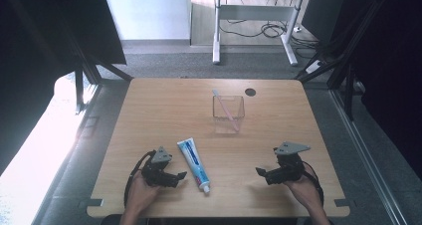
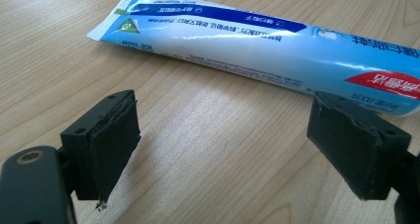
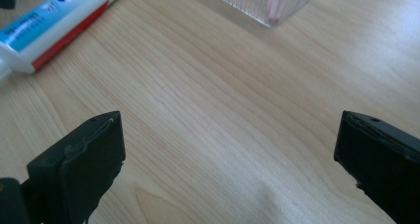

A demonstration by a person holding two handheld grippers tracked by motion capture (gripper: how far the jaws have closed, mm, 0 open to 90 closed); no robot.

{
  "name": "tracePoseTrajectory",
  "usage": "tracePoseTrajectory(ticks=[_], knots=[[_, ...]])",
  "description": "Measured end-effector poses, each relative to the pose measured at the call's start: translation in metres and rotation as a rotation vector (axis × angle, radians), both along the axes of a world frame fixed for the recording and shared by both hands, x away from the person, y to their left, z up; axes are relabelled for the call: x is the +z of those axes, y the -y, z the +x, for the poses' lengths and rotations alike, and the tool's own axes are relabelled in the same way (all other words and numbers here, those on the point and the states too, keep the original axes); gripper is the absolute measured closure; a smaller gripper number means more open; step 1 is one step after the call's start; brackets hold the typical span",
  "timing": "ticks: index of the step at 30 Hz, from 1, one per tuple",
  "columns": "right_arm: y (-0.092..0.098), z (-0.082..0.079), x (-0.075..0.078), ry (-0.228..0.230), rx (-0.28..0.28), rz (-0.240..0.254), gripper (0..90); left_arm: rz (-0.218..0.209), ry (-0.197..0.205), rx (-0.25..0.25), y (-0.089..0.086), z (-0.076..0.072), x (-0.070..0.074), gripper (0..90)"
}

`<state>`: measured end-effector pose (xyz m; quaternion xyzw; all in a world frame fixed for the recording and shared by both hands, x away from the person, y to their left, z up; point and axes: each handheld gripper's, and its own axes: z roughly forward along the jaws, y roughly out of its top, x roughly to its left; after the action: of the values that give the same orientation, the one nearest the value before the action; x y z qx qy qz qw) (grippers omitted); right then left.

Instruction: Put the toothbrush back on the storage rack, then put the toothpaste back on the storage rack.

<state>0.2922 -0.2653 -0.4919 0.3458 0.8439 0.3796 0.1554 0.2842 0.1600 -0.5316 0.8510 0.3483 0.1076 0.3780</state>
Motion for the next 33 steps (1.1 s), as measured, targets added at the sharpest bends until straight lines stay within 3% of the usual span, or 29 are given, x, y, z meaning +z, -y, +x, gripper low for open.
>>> tracePoseTrajectory(ticks=[8, 16, 33], knots=[[0.002, -0.003, -0.019, -0.003, -0.009, 0.013, 0.0, 0.01, -0.01, -0.003, 0.002, 0.0, -0.001, 13.2], [0.004, -0.006, -0.031, 0.003, -0.026, -0.009, 0.0, 0.008, -0.009, 0.008, 0.0, 0.0, 0.001, 13.4], [0.012, -0.007, -0.035, 0.014, -0.046, 0.001, 0.0, 0.019, -0.027, 0.043, -0.002, 0.004, 0.009, 14.5]])
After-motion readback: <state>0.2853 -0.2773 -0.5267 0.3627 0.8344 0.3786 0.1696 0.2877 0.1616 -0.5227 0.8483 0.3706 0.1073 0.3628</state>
